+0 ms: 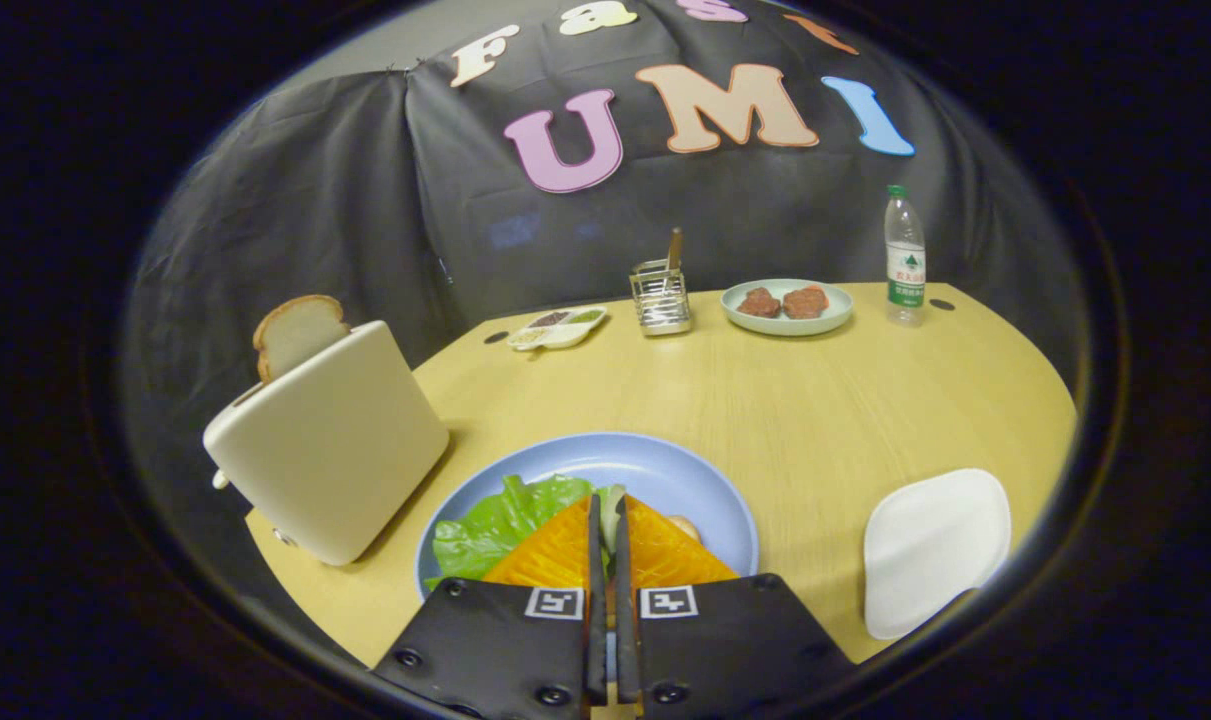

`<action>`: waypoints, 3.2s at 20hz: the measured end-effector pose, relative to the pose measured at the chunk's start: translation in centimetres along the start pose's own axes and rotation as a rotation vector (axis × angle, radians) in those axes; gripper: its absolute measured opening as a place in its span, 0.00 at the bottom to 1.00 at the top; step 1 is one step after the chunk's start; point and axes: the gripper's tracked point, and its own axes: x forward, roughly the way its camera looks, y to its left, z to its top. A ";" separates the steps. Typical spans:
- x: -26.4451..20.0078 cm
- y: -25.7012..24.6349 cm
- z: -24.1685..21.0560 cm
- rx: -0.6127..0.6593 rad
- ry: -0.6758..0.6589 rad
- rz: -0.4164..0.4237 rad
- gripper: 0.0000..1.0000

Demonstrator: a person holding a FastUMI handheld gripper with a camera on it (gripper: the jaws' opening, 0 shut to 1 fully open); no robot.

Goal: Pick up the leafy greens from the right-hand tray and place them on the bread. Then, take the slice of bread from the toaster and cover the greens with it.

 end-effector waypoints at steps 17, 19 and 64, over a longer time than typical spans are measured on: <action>-2.8 -2.1 1.5 -0.081 -0.042 -0.045 0.99; -3.7 -1.5 2.5 -0.065 -0.076 -0.015 0.98; 2.4 26.6 9.3 0.095 0.016 0.396 0.40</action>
